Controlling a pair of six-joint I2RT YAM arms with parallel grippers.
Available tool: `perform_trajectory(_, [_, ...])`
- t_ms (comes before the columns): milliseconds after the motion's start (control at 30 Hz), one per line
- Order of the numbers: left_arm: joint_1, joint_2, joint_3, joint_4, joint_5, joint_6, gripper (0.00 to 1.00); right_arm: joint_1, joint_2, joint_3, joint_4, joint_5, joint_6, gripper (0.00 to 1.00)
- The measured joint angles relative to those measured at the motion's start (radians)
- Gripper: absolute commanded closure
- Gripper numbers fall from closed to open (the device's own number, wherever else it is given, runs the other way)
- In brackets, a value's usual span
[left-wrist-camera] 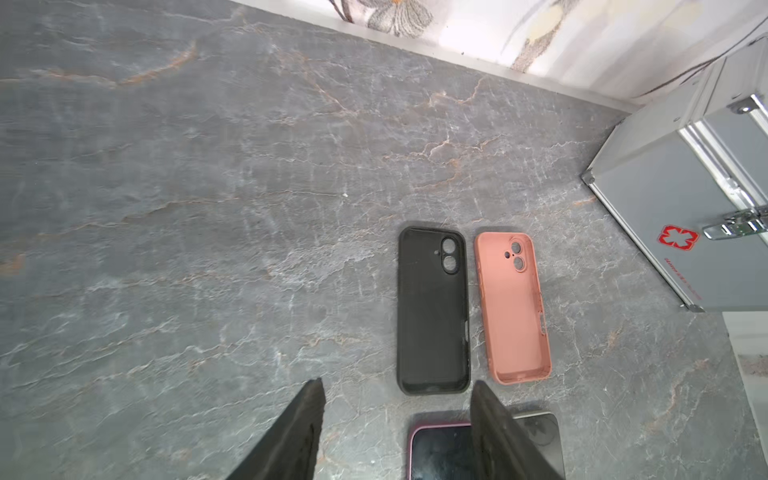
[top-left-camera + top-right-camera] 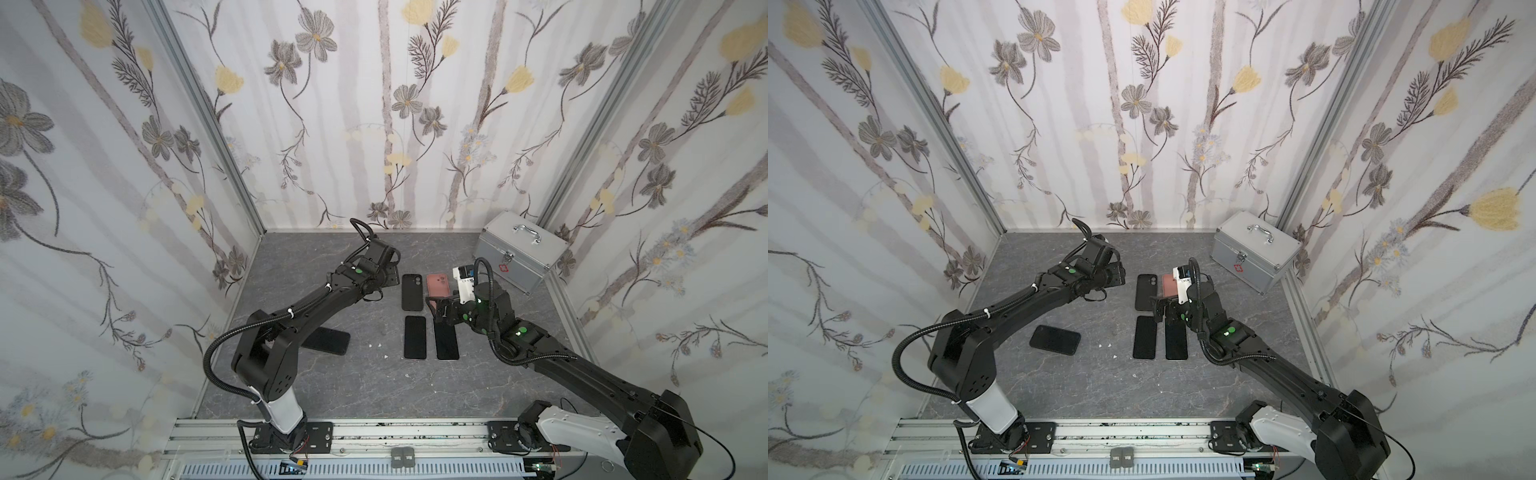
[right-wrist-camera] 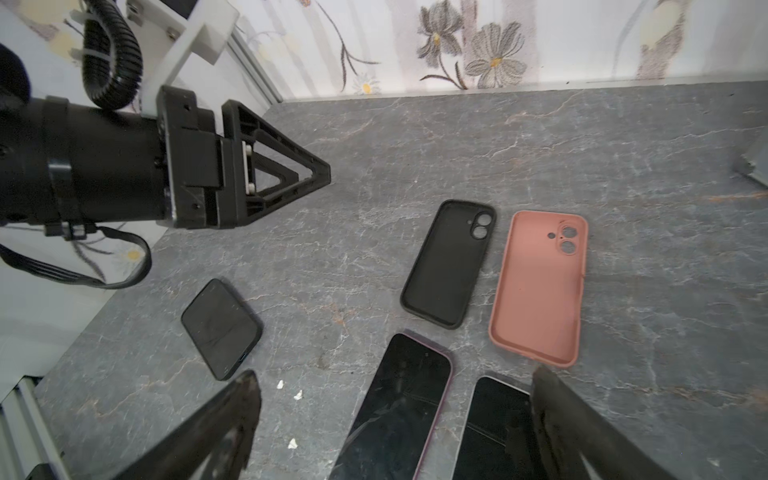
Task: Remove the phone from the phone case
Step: 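Reach the right gripper across to the bare black phone while the left arm draws back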
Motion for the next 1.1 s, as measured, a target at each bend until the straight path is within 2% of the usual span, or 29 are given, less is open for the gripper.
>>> perform_trajectory(167, [0.044, -0.183, -0.188, -0.014, -0.037, -0.072, 0.19, 0.14, 0.042, -0.003, 0.123, 0.079, 0.013, 0.0])
perform_trajectory(267, [0.078, -0.298, -0.292, -0.014, -0.061, -0.092, 0.0, 0.215, 0.119, 0.055, 0.152, 0.091, 0.013, 0.0])
perform_trajectory(367, [0.097, -0.401, -0.381, -0.014, -0.085, -0.088, 0.0, 0.264, 0.209, 0.127, 0.194, 0.089, -0.006, 0.0])
perform_trajectory(533, [0.25, -0.556, -0.504, -0.014, -0.049, -0.101, 0.0, 0.347, 0.406, 0.266, 0.196, 0.013, -0.067, 0.0])
perform_trajectory(700, [0.441, -0.673, -0.583, -0.011, 0.067, -0.126, 0.0, 0.38, 0.599, 0.439, 0.175, -0.065, -0.137, 0.0])
perform_trajectory(900, [0.683, -0.72, -0.638, -0.013, 0.233, -0.132, 0.01, 0.397, 0.778, 0.623, 0.08, -0.153, -0.219, 0.0])
perform_trajectory(1100, [0.875, -0.721, -0.671, -0.002, 0.379, -0.132, 0.02, 0.412, 0.92, 0.785, -0.045, -0.192, -0.307, 0.0])
